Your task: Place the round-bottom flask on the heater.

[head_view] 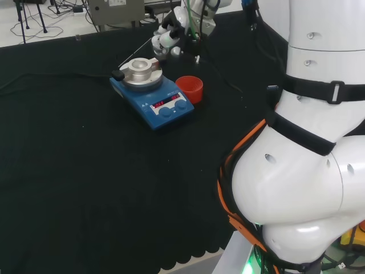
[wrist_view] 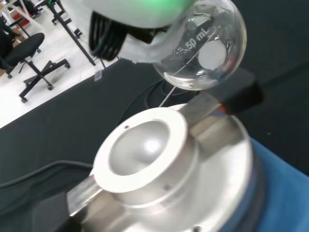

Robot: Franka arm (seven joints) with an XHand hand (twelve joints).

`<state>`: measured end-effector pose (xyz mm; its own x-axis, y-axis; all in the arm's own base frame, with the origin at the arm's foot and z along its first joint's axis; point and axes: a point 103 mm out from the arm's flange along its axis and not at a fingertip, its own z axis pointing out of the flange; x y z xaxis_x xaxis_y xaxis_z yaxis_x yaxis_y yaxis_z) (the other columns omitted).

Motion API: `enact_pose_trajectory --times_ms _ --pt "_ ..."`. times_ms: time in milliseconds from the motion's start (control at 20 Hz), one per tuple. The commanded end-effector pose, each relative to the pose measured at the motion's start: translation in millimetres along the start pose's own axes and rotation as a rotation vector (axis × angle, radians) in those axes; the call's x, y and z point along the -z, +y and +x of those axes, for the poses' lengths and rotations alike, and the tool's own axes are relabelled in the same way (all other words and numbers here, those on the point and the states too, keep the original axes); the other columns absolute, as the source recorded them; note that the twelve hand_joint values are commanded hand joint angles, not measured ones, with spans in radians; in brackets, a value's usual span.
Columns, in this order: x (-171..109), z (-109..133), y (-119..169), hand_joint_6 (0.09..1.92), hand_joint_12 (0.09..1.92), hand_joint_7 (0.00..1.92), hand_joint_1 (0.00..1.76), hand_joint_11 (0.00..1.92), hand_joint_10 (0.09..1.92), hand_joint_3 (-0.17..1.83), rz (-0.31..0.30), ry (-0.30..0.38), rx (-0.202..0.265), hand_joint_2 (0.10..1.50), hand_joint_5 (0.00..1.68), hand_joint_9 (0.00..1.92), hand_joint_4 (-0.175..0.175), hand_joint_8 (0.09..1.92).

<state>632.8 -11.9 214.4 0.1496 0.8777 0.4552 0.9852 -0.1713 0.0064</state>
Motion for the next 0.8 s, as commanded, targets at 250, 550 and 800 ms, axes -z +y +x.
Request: enact_pose_trajectory --times_ms 250,550,800 --pt "-25 30 12 0.94 1.29 0.72 1.12 0.38 0.53 0.8 0.068 -0.001 0.052 0.64 1.16 0.82 0.069 0.56" --pt "-37 36 13 0.94 1.29 0.72 1.12 0.38 0.53 0.8 0.095 -0.01 0.07 0.64 1.16 0.82 0.068 0.56" --pt "-47 36 12 0.94 1.29 0.72 1.12 0.38 0.53 0.8 0.111 -0.017 0.072 0.64 1.16 0.82 0.068 0.56"
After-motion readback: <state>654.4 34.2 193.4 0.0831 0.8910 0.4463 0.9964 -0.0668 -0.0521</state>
